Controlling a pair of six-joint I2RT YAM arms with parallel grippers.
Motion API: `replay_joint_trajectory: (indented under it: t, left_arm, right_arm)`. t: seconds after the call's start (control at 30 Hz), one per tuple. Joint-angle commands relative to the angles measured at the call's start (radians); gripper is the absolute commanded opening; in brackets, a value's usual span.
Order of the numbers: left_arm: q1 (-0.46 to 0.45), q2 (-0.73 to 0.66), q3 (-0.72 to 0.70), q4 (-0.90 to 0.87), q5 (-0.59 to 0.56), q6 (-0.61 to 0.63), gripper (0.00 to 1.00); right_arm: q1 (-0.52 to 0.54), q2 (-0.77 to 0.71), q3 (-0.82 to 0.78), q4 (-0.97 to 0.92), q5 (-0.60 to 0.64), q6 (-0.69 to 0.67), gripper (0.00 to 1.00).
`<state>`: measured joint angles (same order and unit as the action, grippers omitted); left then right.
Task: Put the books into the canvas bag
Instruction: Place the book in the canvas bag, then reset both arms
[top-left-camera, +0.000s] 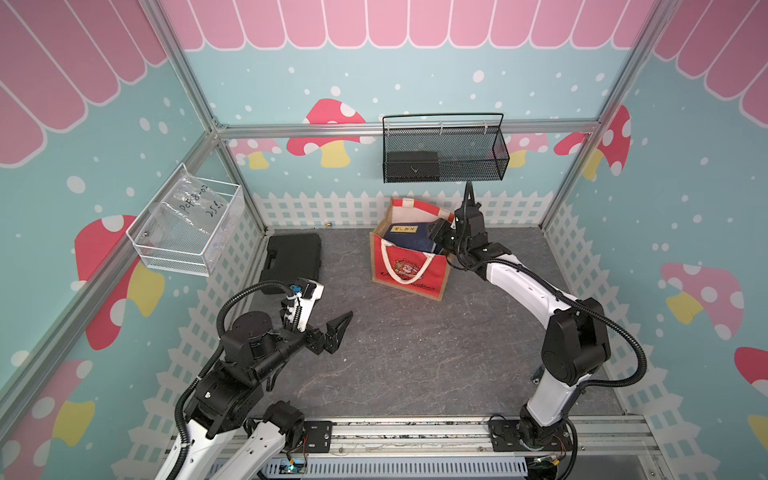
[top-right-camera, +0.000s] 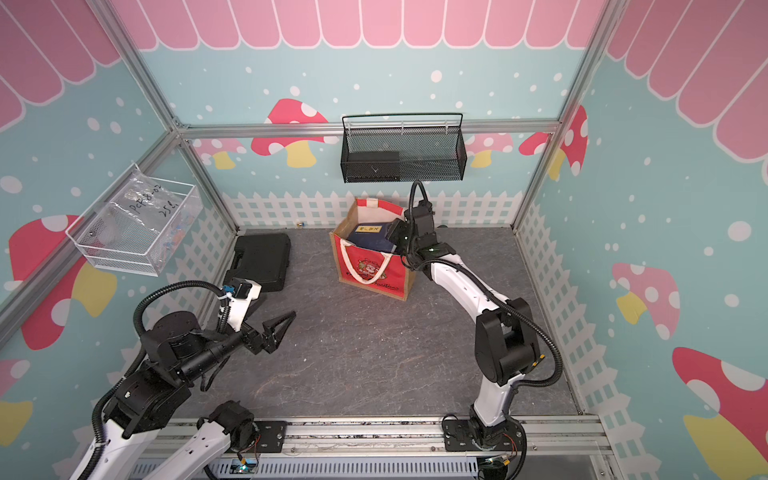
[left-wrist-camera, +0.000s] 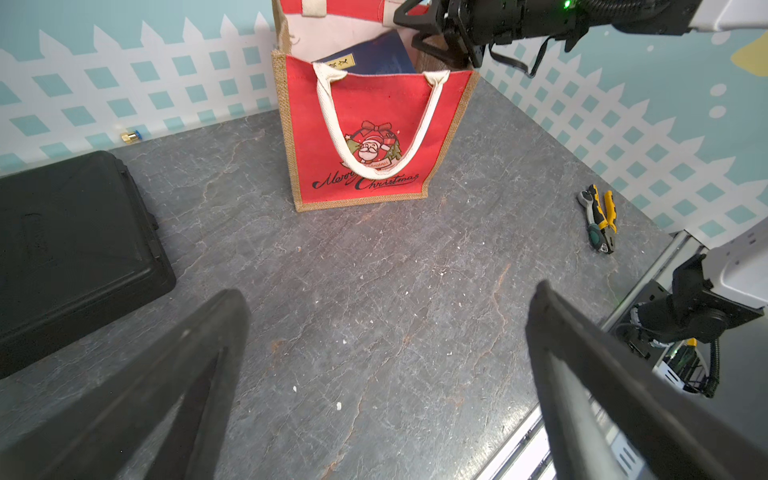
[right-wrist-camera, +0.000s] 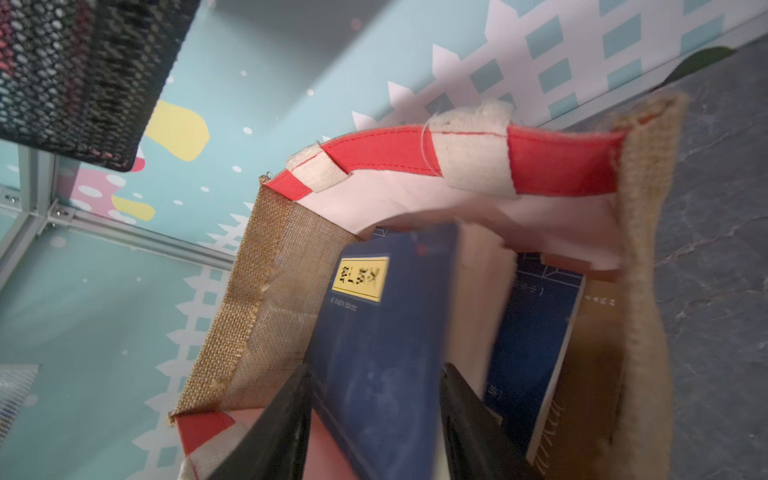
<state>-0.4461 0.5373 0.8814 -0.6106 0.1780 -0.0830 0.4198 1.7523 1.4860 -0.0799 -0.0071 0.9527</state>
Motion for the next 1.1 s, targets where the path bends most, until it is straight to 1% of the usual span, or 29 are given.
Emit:
replay_joint_trajectory:
  t: [0.0, 0.03, 0.17, 0.27, 0.3, 0.33, 0.37, 0.4, 0.5, 0.63, 0.67, 0.7, 0.77, 0.83, 0.9, 1.0, 1.07]
  left_arm:
    - [0.007, 0.036, 0.003, 0.012, 0.028, -0.014, 0.99]
    - [0.008, 0.052, 0.006, 0.013, 0.031, -0.018, 0.99]
    - [0.021, 0.128, 0.024, 0.012, 0.022, -0.04, 0.99]
    - [0.032, 0.203, 0.044, 0.009, 0.017, -0.067, 0.99]
    - [0.06, 0.234, 0.055, 0.006, 0.012, -0.079, 0.99]
    - [0.068, 0.259, 0.063, 0.004, 0.003, -0.09, 0.99]
    - [0.074, 0.292, 0.074, 0.001, -0.014, -0.107, 0.99]
    - [0.081, 0.325, 0.084, -0.001, -0.047, -0.127, 0.99]
    - [0.087, 0.409, 0.11, 0.005, -0.145, -0.179, 0.99]
    - [0.092, 0.487, 0.119, 0.053, -0.292, -0.233, 0.99]
    - [0.092, 0.503, 0.116, 0.073, -0.331, -0.245, 0.99]
    - [0.097, 0.517, 0.114, 0.093, -0.341, -0.248, 0.99]
    - [0.104, 0.544, 0.124, 0.114, -0.36, -0.247, 0.99]
    - [0.105, 0.564, 0.119, 0.141, -0.435, -0.249, 0.99]
    - [0.108, 0.593, 0.103, 0.16, -0.574, -0.26, 0.99]
    - [0.118, 0.645, 0.066, 0.194, -0.715, -0.25, 0.99]
    - [0.128, 0.682, 0.019, 0.252, -0.791, -0.24, 0.99]
  right_arm:
    - [0.007, -0.089, -0.022, -0.013, 0.048, -0.063, 0.61]
    - [0.007, -0.111, -0.038, -0.014, 0.059, -0.085, 0.65]
    - [0.003, -0.202, -0.096, -0.011, 0.087, -0.215, 0.72]
    - [0.002, -0.268, -0.14, -0.032, 0.11, -0.367, 0.83]
    - [0.002, -0.289, -0.157, -0.056, 0.137, -0.415, 0.86]
    - [0.002, -0.309, -0.173, -0.074, 0.16, -0.455, 0.88]
    - [0.001, -0.329, -0.192, -0.1, 0.2, -0.496, 0.92]
    - [0.001, -0.352, -0.217, -0.126, 0.258, -0.524, 0.93]
    - [-0.002, -0.426, -0.33, -0.146, 0.435, -0.579, 0.99]
    - [-0.04, -0.508, -0.511, -0.098, 0.626, -0.631, 1.0]
    - [-0.055, -0.523, -0.569, -0.054, 0.668, -0.665, 1.0]
    - [-0.067, -0.536, -0.634, 0.012, 0.701, -0.704, 0.99]
    - [-0.088, -0.557, -0.762, 0.188, 0.721, -0.787, 1.0]
    - [-0.116, -0.57, -0.883, 0.397, 0.672, -0.841, 1.0]
    - [-0.154, -0.56, -0.988, 0.571, 0.583, -0.847, 1.0]
    - [-0.182, -0.51, -1.084, 0.779, 0.537, -0.871, 1.0]
    - [-0.182, -0.46, -1.152, 0.962, 0.522, -0.935, 0.99]
